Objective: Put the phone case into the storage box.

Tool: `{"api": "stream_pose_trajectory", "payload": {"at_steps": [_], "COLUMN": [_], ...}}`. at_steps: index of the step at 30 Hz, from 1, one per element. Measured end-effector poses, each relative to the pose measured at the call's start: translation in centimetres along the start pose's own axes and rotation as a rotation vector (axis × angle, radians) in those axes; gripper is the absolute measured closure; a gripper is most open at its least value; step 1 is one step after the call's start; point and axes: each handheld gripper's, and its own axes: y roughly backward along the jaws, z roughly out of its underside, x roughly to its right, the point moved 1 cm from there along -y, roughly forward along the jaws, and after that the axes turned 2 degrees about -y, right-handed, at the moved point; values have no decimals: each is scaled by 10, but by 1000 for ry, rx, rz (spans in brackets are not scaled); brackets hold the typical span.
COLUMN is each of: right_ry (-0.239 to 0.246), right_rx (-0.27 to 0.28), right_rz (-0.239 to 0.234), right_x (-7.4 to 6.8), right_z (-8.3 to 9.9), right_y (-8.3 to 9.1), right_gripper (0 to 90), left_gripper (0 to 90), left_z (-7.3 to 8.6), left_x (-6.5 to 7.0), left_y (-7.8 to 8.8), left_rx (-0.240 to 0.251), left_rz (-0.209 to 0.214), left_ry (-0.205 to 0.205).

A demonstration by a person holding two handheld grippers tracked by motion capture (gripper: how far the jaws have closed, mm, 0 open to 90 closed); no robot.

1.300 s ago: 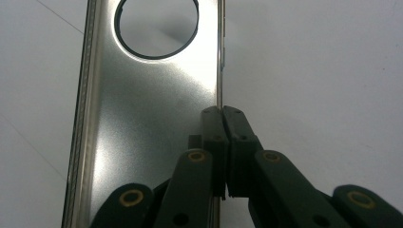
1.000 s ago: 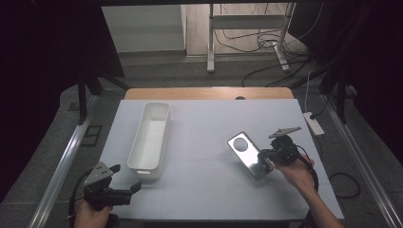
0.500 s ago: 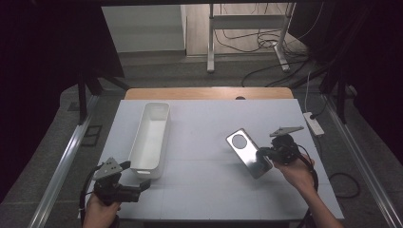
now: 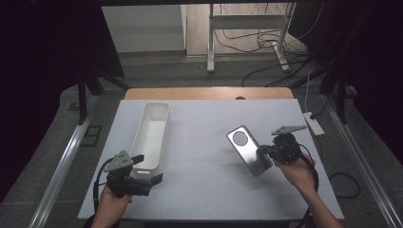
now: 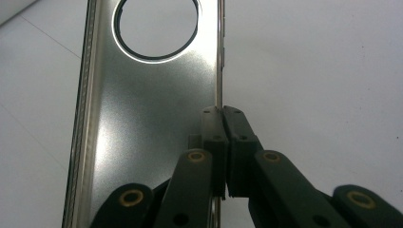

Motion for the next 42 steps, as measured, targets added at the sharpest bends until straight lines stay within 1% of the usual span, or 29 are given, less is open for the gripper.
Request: {"api": "stream_pose_trajectory", "payload": {"at_steps": [2,6,8,11,14,18,23,25,27,28,30,31,35,39,42], "right_ry": [-3,-10,-10,-11,-12,1,16,20,21,19,24,22,34,31,38], "right_rx": [6,16,23,31,39,40,45,47,50,51,54,56,67,68,67], "right_rz": [-3,-8,-9,-9,-14,-17,-24,-24,-22,-25,-26,-29,-34,-37,-39], "right_x": [-1,-4,-5,-6,-8,-10,-14,-16,-18,-19,-20,-22,-27,-30,-33], "right_z": [-1,-3,-4,-6,-7,-9,-11,-11,-12,-13,-13,-14,-16,-17,-18], "right_y": [1,2,2,3,3,3,1,1,2,2,2,2,2,0,-1], "right_gripper": [885,886,885,886,886,886,885,885,885,885,886,886,886,886,886], "left_gripper": [0,0,0,0,0,0,0,0,0,0,0,0,0,0,0], "left_z": [-4,-11,-16,-22,-26,-32,-38,-41,-44,-44,-47,-49,-53,-54,-56], "left_x": [1,5,6,9,12,18,20,21,23,23,25,26,28,28,27], "left_y": [-4,-11,-16,-23,-31,-44,-59,-65,-72,-72,-79,-82,-93,-97,-100], "left_rx": [12,16,10,20,28,11,0,-9,-21,-21,-44,-49,-64,-69,-68], "left_rz": [23,40,59,86,102,115,128,136,134,134,125,126,140,146,151], "left_ry": [-5,-32,-41,-49,-56,-59,-61,-66,-75,-75,-93,-99,-101,-96,-90]}}
